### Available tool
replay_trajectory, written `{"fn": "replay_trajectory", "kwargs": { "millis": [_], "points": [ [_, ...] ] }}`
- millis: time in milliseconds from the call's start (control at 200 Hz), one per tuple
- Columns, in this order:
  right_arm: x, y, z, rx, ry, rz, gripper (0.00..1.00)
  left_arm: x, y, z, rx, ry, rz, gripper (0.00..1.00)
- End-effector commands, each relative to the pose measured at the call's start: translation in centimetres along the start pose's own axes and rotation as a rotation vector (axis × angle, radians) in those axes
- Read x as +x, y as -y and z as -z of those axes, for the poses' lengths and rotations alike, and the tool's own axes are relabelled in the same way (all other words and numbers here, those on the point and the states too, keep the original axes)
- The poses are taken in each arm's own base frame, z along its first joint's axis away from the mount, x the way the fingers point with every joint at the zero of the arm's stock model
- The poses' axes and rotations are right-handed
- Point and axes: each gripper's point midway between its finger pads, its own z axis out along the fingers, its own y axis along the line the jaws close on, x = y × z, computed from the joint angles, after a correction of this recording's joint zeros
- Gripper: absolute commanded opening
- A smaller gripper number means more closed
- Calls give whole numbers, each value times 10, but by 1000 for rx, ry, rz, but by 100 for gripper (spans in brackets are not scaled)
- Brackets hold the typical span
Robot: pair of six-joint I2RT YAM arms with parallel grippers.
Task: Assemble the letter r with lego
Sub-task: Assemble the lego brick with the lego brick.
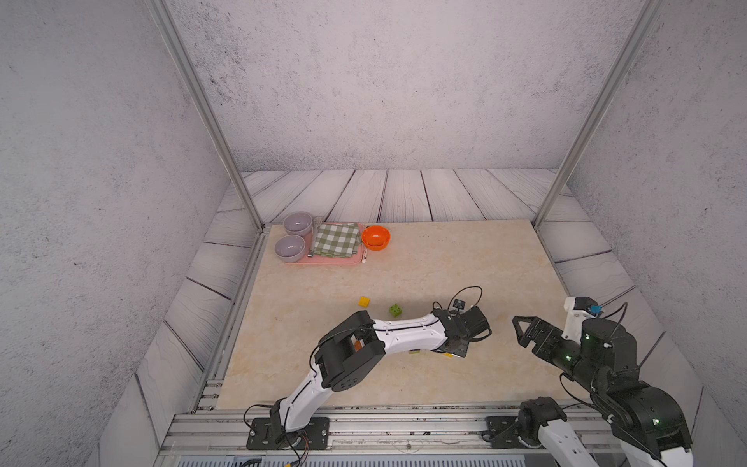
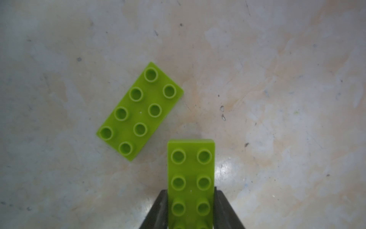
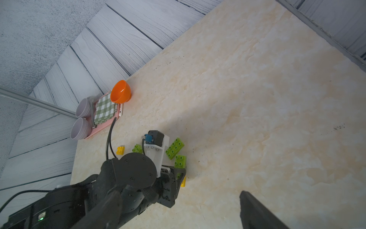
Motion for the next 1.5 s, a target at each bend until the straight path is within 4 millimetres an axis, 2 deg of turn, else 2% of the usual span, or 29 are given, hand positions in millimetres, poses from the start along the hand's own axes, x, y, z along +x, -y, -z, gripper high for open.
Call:
{"fn": "replay_trajectory", "kwargs": {
  "millis": [0, 335, 445, 595, 711, 886, 1026, 1176, 1376, 1491],
  "points": [
    [4, 3, 0, 3, -9, -7, 96, 59, -39, -35, -137, -184, -15, 0],
    [5, 3, 0, 3, -9, -10, 96, 79, -50, -43, -174, -236, -29, 0],
    [3, 2, 1, 2, -5, -8, 96, 69, -46, -36, -155, -206, -34, 0],
    [1, 1, 2, -1, -2, -7, 96, 49, -30, -20, -99, -158, -65, 0],
    [-3, 0, 6, 3, 13, -3, 96, 27, -13, 2, -34, -107, -86, 0],
    [-19, 0, 23, 11, 98, 23, 96, -1, 13, 43, 94, -27, -135, 0],
    [-25, 3, 33, 38, 134, 46, 96, -15, 18, 73, 134, 20, -180, 0],
    [-22, 4, 31, 32, 135, 76, 99, -25, 25, 103, 199, 50, -234, 0],
    [-19, -3, 25, -11, 121, 133, 100, -24, 16, 151, 277, 81, -327, 0],
    [-14, -9, 16, -42, 89, 159, 99, -22, -9, 181, 270, 120, -366, 0]
  ]
}}
